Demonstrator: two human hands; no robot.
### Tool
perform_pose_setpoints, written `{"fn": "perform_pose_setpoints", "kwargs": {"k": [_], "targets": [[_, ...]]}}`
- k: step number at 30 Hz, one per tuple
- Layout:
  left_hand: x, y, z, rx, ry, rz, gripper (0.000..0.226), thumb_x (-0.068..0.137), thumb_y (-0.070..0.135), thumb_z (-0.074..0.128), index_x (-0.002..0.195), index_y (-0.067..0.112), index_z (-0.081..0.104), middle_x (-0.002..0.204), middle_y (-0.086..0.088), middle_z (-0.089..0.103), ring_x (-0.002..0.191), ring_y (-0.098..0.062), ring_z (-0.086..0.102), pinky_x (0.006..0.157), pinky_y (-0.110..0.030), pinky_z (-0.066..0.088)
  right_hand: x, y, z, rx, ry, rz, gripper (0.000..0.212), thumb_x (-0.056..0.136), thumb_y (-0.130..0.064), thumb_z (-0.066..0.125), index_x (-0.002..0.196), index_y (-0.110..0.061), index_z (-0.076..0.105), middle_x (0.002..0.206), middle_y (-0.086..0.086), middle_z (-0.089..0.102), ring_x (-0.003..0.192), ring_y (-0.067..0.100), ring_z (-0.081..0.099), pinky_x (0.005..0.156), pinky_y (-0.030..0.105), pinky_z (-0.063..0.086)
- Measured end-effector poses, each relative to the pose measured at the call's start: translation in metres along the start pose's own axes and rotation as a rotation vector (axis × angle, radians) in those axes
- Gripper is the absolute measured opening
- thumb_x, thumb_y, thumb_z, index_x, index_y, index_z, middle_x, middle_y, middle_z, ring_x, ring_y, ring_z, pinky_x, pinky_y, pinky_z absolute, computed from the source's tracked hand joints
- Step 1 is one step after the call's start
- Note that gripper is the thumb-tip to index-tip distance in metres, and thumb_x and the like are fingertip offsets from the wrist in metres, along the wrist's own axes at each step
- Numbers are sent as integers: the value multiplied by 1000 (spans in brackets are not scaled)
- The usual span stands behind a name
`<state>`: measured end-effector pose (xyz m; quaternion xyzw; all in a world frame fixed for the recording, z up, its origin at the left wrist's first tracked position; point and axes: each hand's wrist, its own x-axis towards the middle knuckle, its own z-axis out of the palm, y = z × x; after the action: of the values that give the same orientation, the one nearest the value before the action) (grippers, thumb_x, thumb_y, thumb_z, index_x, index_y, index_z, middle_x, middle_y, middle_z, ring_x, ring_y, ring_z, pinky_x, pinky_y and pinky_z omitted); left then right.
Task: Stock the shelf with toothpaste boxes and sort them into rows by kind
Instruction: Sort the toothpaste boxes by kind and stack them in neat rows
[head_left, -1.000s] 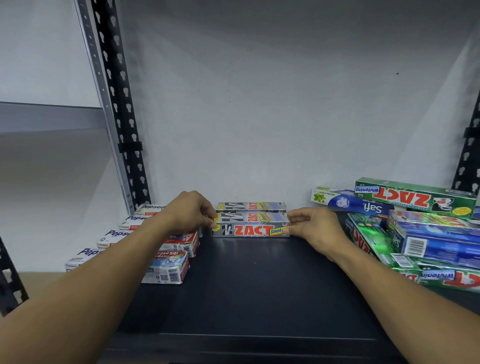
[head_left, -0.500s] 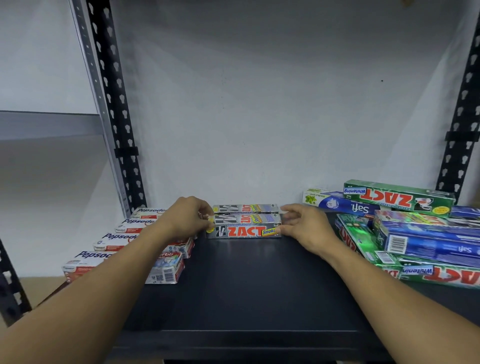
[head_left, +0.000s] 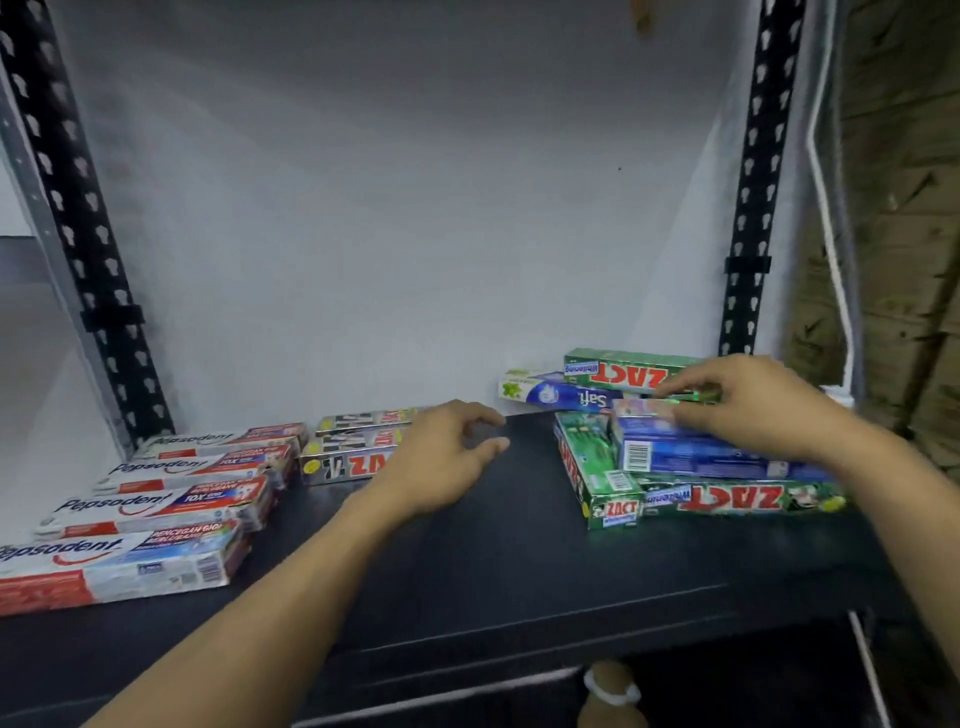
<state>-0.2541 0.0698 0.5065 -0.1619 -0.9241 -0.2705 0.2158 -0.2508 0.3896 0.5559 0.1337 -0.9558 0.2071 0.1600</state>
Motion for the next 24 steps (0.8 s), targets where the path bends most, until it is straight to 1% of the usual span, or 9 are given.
{"fn": "perform_pose_setpoints", "kwargs": {"k": [2, 4, 7, 10, 14, 16, 20, 22, 24], "targets": [[10, 21, 18, -95, -12, 7, 31, 89, 43, 70, 117, 31, 68, 118, 12, 68, 106, -4, 62, 97, -30, 50, -13, 35, -18, -73, -43, 92, 24, 85, -47, 73, 109, -44, 72, 126, -6, 68, 104, 13, 59, 86, 28, 44], [17, 44, 34, -189, -45, 31, 41, 85, 48, 73, 122, 33, 65, 125, 14, 63, 111, -1, 60, 97, -26, 49, -25, 62, -26, -44, 0, 151, 19, 83, -50, 73, 102, -46, 73, 115, -6, 72, 96, 10, 59, 81, 27, 43], [25, 73, 58, -196, -101, 137, 58, 81, 58, 73, 132, 36, 57, 133, 16, 55, 119, 1, 53, 98, -20, 43, -36, 80, -21, 57, 54, 183, 24, 84, -54, 71, 105, -44, 73, 108, -14, 67, 102, 10, 60, 89, 30, 47], [28, 85, 82, -122, -96, 220, 52, 86, 56, 68, 133, 37, 56, 135, 16, 52, 121, 2, 49, 105, -21, 39, -35, 85, -12, 87, 88, 135, 24, 87, -48, 70, 109, -38, 74, 110, -15, 65, 104, 7, 58, 89, 27, 42], [22, 81, 95, -215, -21, 195, 41, 90, 46, 68, 130, 38, 61, 133, 25, 47, 117, 25, 38, 97, -2, 27, -25, 91, -16, 118, 136, 145, 25, 87, -44, 73, 111, -36, 74, 107, -10, 68, 100, 11, 62, 89, 30, 48], [20, 78, 96, -257, -6, 185, 40, 90, 45, 69, 130, 40, 62, 136, 28, 48, 121, 27, 35, 101, -4, 27, -14, 93, -21, 156, 133, 184, 29, 87, -40, 74, 116, -35, 71, 112, -6, 69, 98, 13, 63, 92, 36, 52], [12, 76, 96, -245, 7, 186, 42, 92, 49, 65, 133, 40, 60, 143, 23, 48, 132, 11, 39, 109, -18, 34, 7, 99, -32, 195, -110, 225, 35, 89, -32, 74, 124, -31, 68, 131, -6, 59, 111, 13, 57, 96, 32, 44], [10, 76, 95, -202, 32, 196, 42, 93, 50, 63, 133, 37, 61, 138, 22, 53, 127, 11, 43, 107, -16, 37, 13, 102, -39, 199, -248, 216, 37, 89, -33, 74, 126, -34, 66, 136, -8, 50, 118, 14, 51, 99, 31, 39], [9, 78, 93, -181, 61, 201, 39, 93, 47, 65, 130, 35, 64, 129, 23, 58, 120, 13, 48, 99, -5, 37, 17, 104, -45, 187, -334, 221, 42, 87, -36, 75, 127, -39, 64, 137, -10, 42, 123, 16, 47, 106, 38, 40]]}}
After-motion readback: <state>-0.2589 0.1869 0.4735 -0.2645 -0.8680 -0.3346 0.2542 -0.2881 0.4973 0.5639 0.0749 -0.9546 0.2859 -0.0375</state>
